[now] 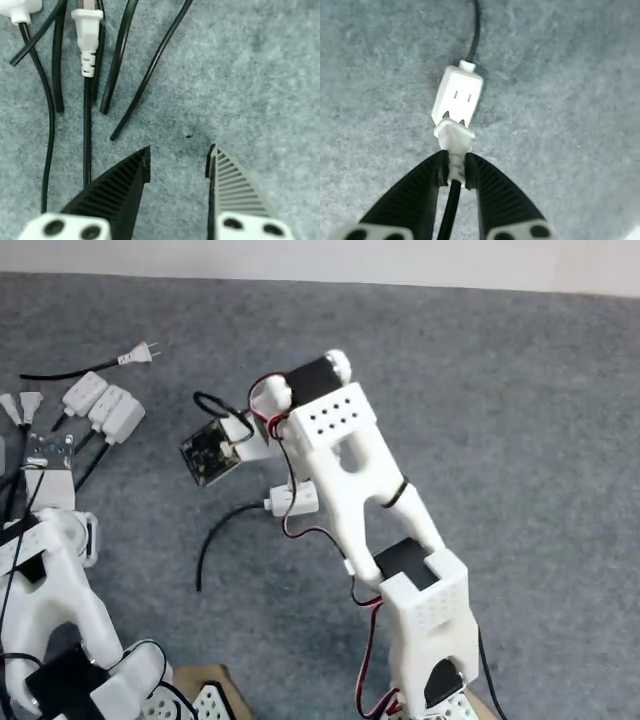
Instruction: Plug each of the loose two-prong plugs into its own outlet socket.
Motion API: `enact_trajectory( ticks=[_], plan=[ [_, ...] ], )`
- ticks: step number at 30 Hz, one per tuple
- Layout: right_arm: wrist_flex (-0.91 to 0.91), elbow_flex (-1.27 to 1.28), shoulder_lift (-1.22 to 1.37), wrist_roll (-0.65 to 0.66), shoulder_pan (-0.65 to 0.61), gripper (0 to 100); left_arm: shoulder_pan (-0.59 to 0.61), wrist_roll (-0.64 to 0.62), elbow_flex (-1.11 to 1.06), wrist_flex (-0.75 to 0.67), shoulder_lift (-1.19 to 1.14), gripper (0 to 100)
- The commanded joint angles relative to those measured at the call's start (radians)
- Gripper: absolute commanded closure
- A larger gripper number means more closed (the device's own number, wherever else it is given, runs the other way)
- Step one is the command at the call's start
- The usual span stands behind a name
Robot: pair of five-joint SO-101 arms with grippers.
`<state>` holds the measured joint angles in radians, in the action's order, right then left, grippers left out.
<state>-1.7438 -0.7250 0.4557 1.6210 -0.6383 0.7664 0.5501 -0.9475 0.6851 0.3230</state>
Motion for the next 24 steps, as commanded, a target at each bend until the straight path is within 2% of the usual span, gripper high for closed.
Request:
enact_trajectory(
  ticks=[1,13,21,24],
  plan=[
    [-0.018,0.018,-0.024,0.054,-0.013,99.1,0.008,0.009,0.002,-0.015,0.033,80],
    [-0.010,0.064,-0.019,0.086,-0.005,99.1,0.008,0.009,-0.012,-0.015,0.033,80],
    [0.105,0.073,-0.010,0.084,0.012,99.1,0.041,0.012,-0.022,-0.015,0.033,80],
    [0.124,0.064,0.030,0.084,0.030,99.1,0.044,0.051,-0.025,-0.015,0.033,80]
  ],
)
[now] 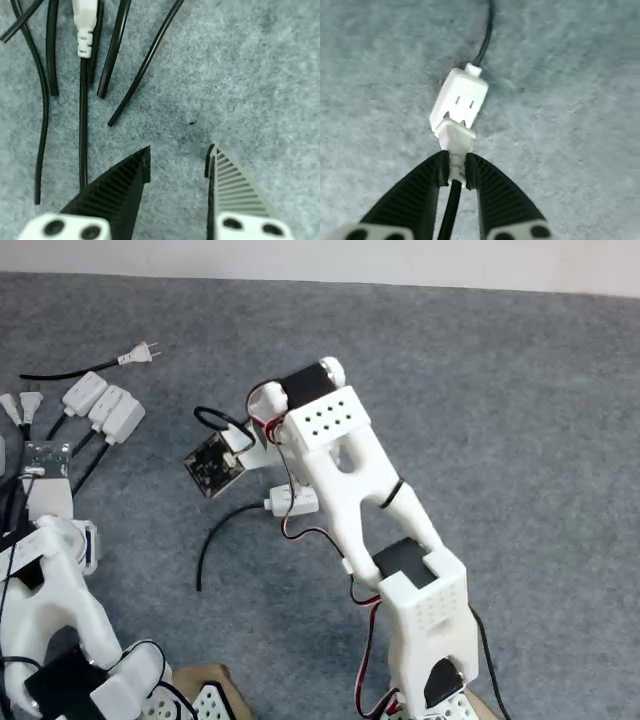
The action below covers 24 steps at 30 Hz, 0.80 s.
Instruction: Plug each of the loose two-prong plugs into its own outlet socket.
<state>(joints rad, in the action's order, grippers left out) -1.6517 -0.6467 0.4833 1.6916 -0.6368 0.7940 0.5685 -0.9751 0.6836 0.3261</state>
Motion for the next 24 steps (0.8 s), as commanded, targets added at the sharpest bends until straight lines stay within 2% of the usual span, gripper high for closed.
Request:
enact_trajectory(
  ticks=[1,13,24],
  plan=[
    [0.033,-0.015,0.015,0.014,0.031,99.1,0.022,0.035,0.002,-0.014,0.030,80],
    [0.027,-0.016,0.039,0.017,0.091,99.1,0.035,0.037,0.001,-0.014,0.030,80],
    [0.031,-0.016,0.041,0.015,0.091,99.1,0.035,0.038,0.001,-0.012,0.030,80]
  ],
)
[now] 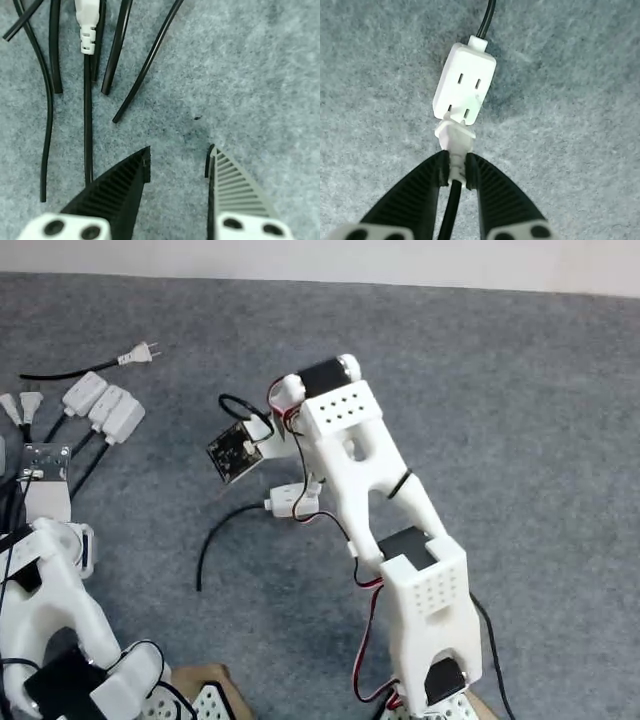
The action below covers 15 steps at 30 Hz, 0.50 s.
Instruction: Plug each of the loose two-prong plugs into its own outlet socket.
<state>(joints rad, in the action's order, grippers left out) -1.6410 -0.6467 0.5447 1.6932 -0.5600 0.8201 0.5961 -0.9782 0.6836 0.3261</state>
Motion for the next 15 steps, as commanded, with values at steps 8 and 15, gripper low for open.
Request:
enact_trajectory(
  ticks=[8,15],
  plan=[
    [0.019,-0.008,-0.016,0.014,-0.021,99.1,0.008,0.011,0.002,-0.012,0.030,80],
    [0.019,-0.005,-0.015,0.011,-0.051,99.1,0.007,0.011,-0.012,-0.012,0.030,80]
  ],
)
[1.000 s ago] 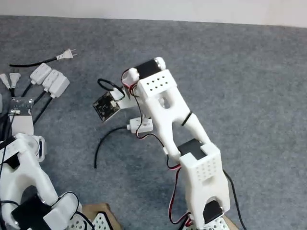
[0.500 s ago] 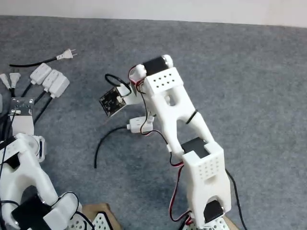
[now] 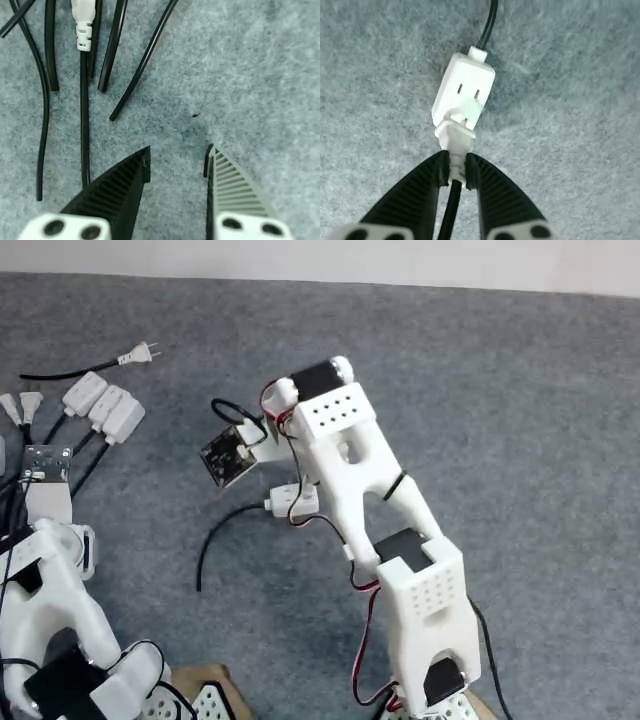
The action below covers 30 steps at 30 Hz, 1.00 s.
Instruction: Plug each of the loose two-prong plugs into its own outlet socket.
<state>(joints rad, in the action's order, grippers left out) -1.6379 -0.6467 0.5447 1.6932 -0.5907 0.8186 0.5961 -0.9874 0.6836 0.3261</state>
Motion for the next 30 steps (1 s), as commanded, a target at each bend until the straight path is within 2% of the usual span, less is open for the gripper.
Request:
enact_trajectory(
  ticks=[1,10,30],
  plan=[
    [0.016,-0.005,-0.015,0.011,-0.022,99.1,0.010,0.011,-0.002,-0.012,0.030,80],
    [0.050,0.056,-0.015,0.008,-0.028,99.1,0.010,0.011,-0.002,-0.012,0.030,80],
    [0.047,-0.015,-0.018,-0.014,-0.067,99.1,0.004,0.011,-0.004,-0.012,0.030,80]
  ],
)
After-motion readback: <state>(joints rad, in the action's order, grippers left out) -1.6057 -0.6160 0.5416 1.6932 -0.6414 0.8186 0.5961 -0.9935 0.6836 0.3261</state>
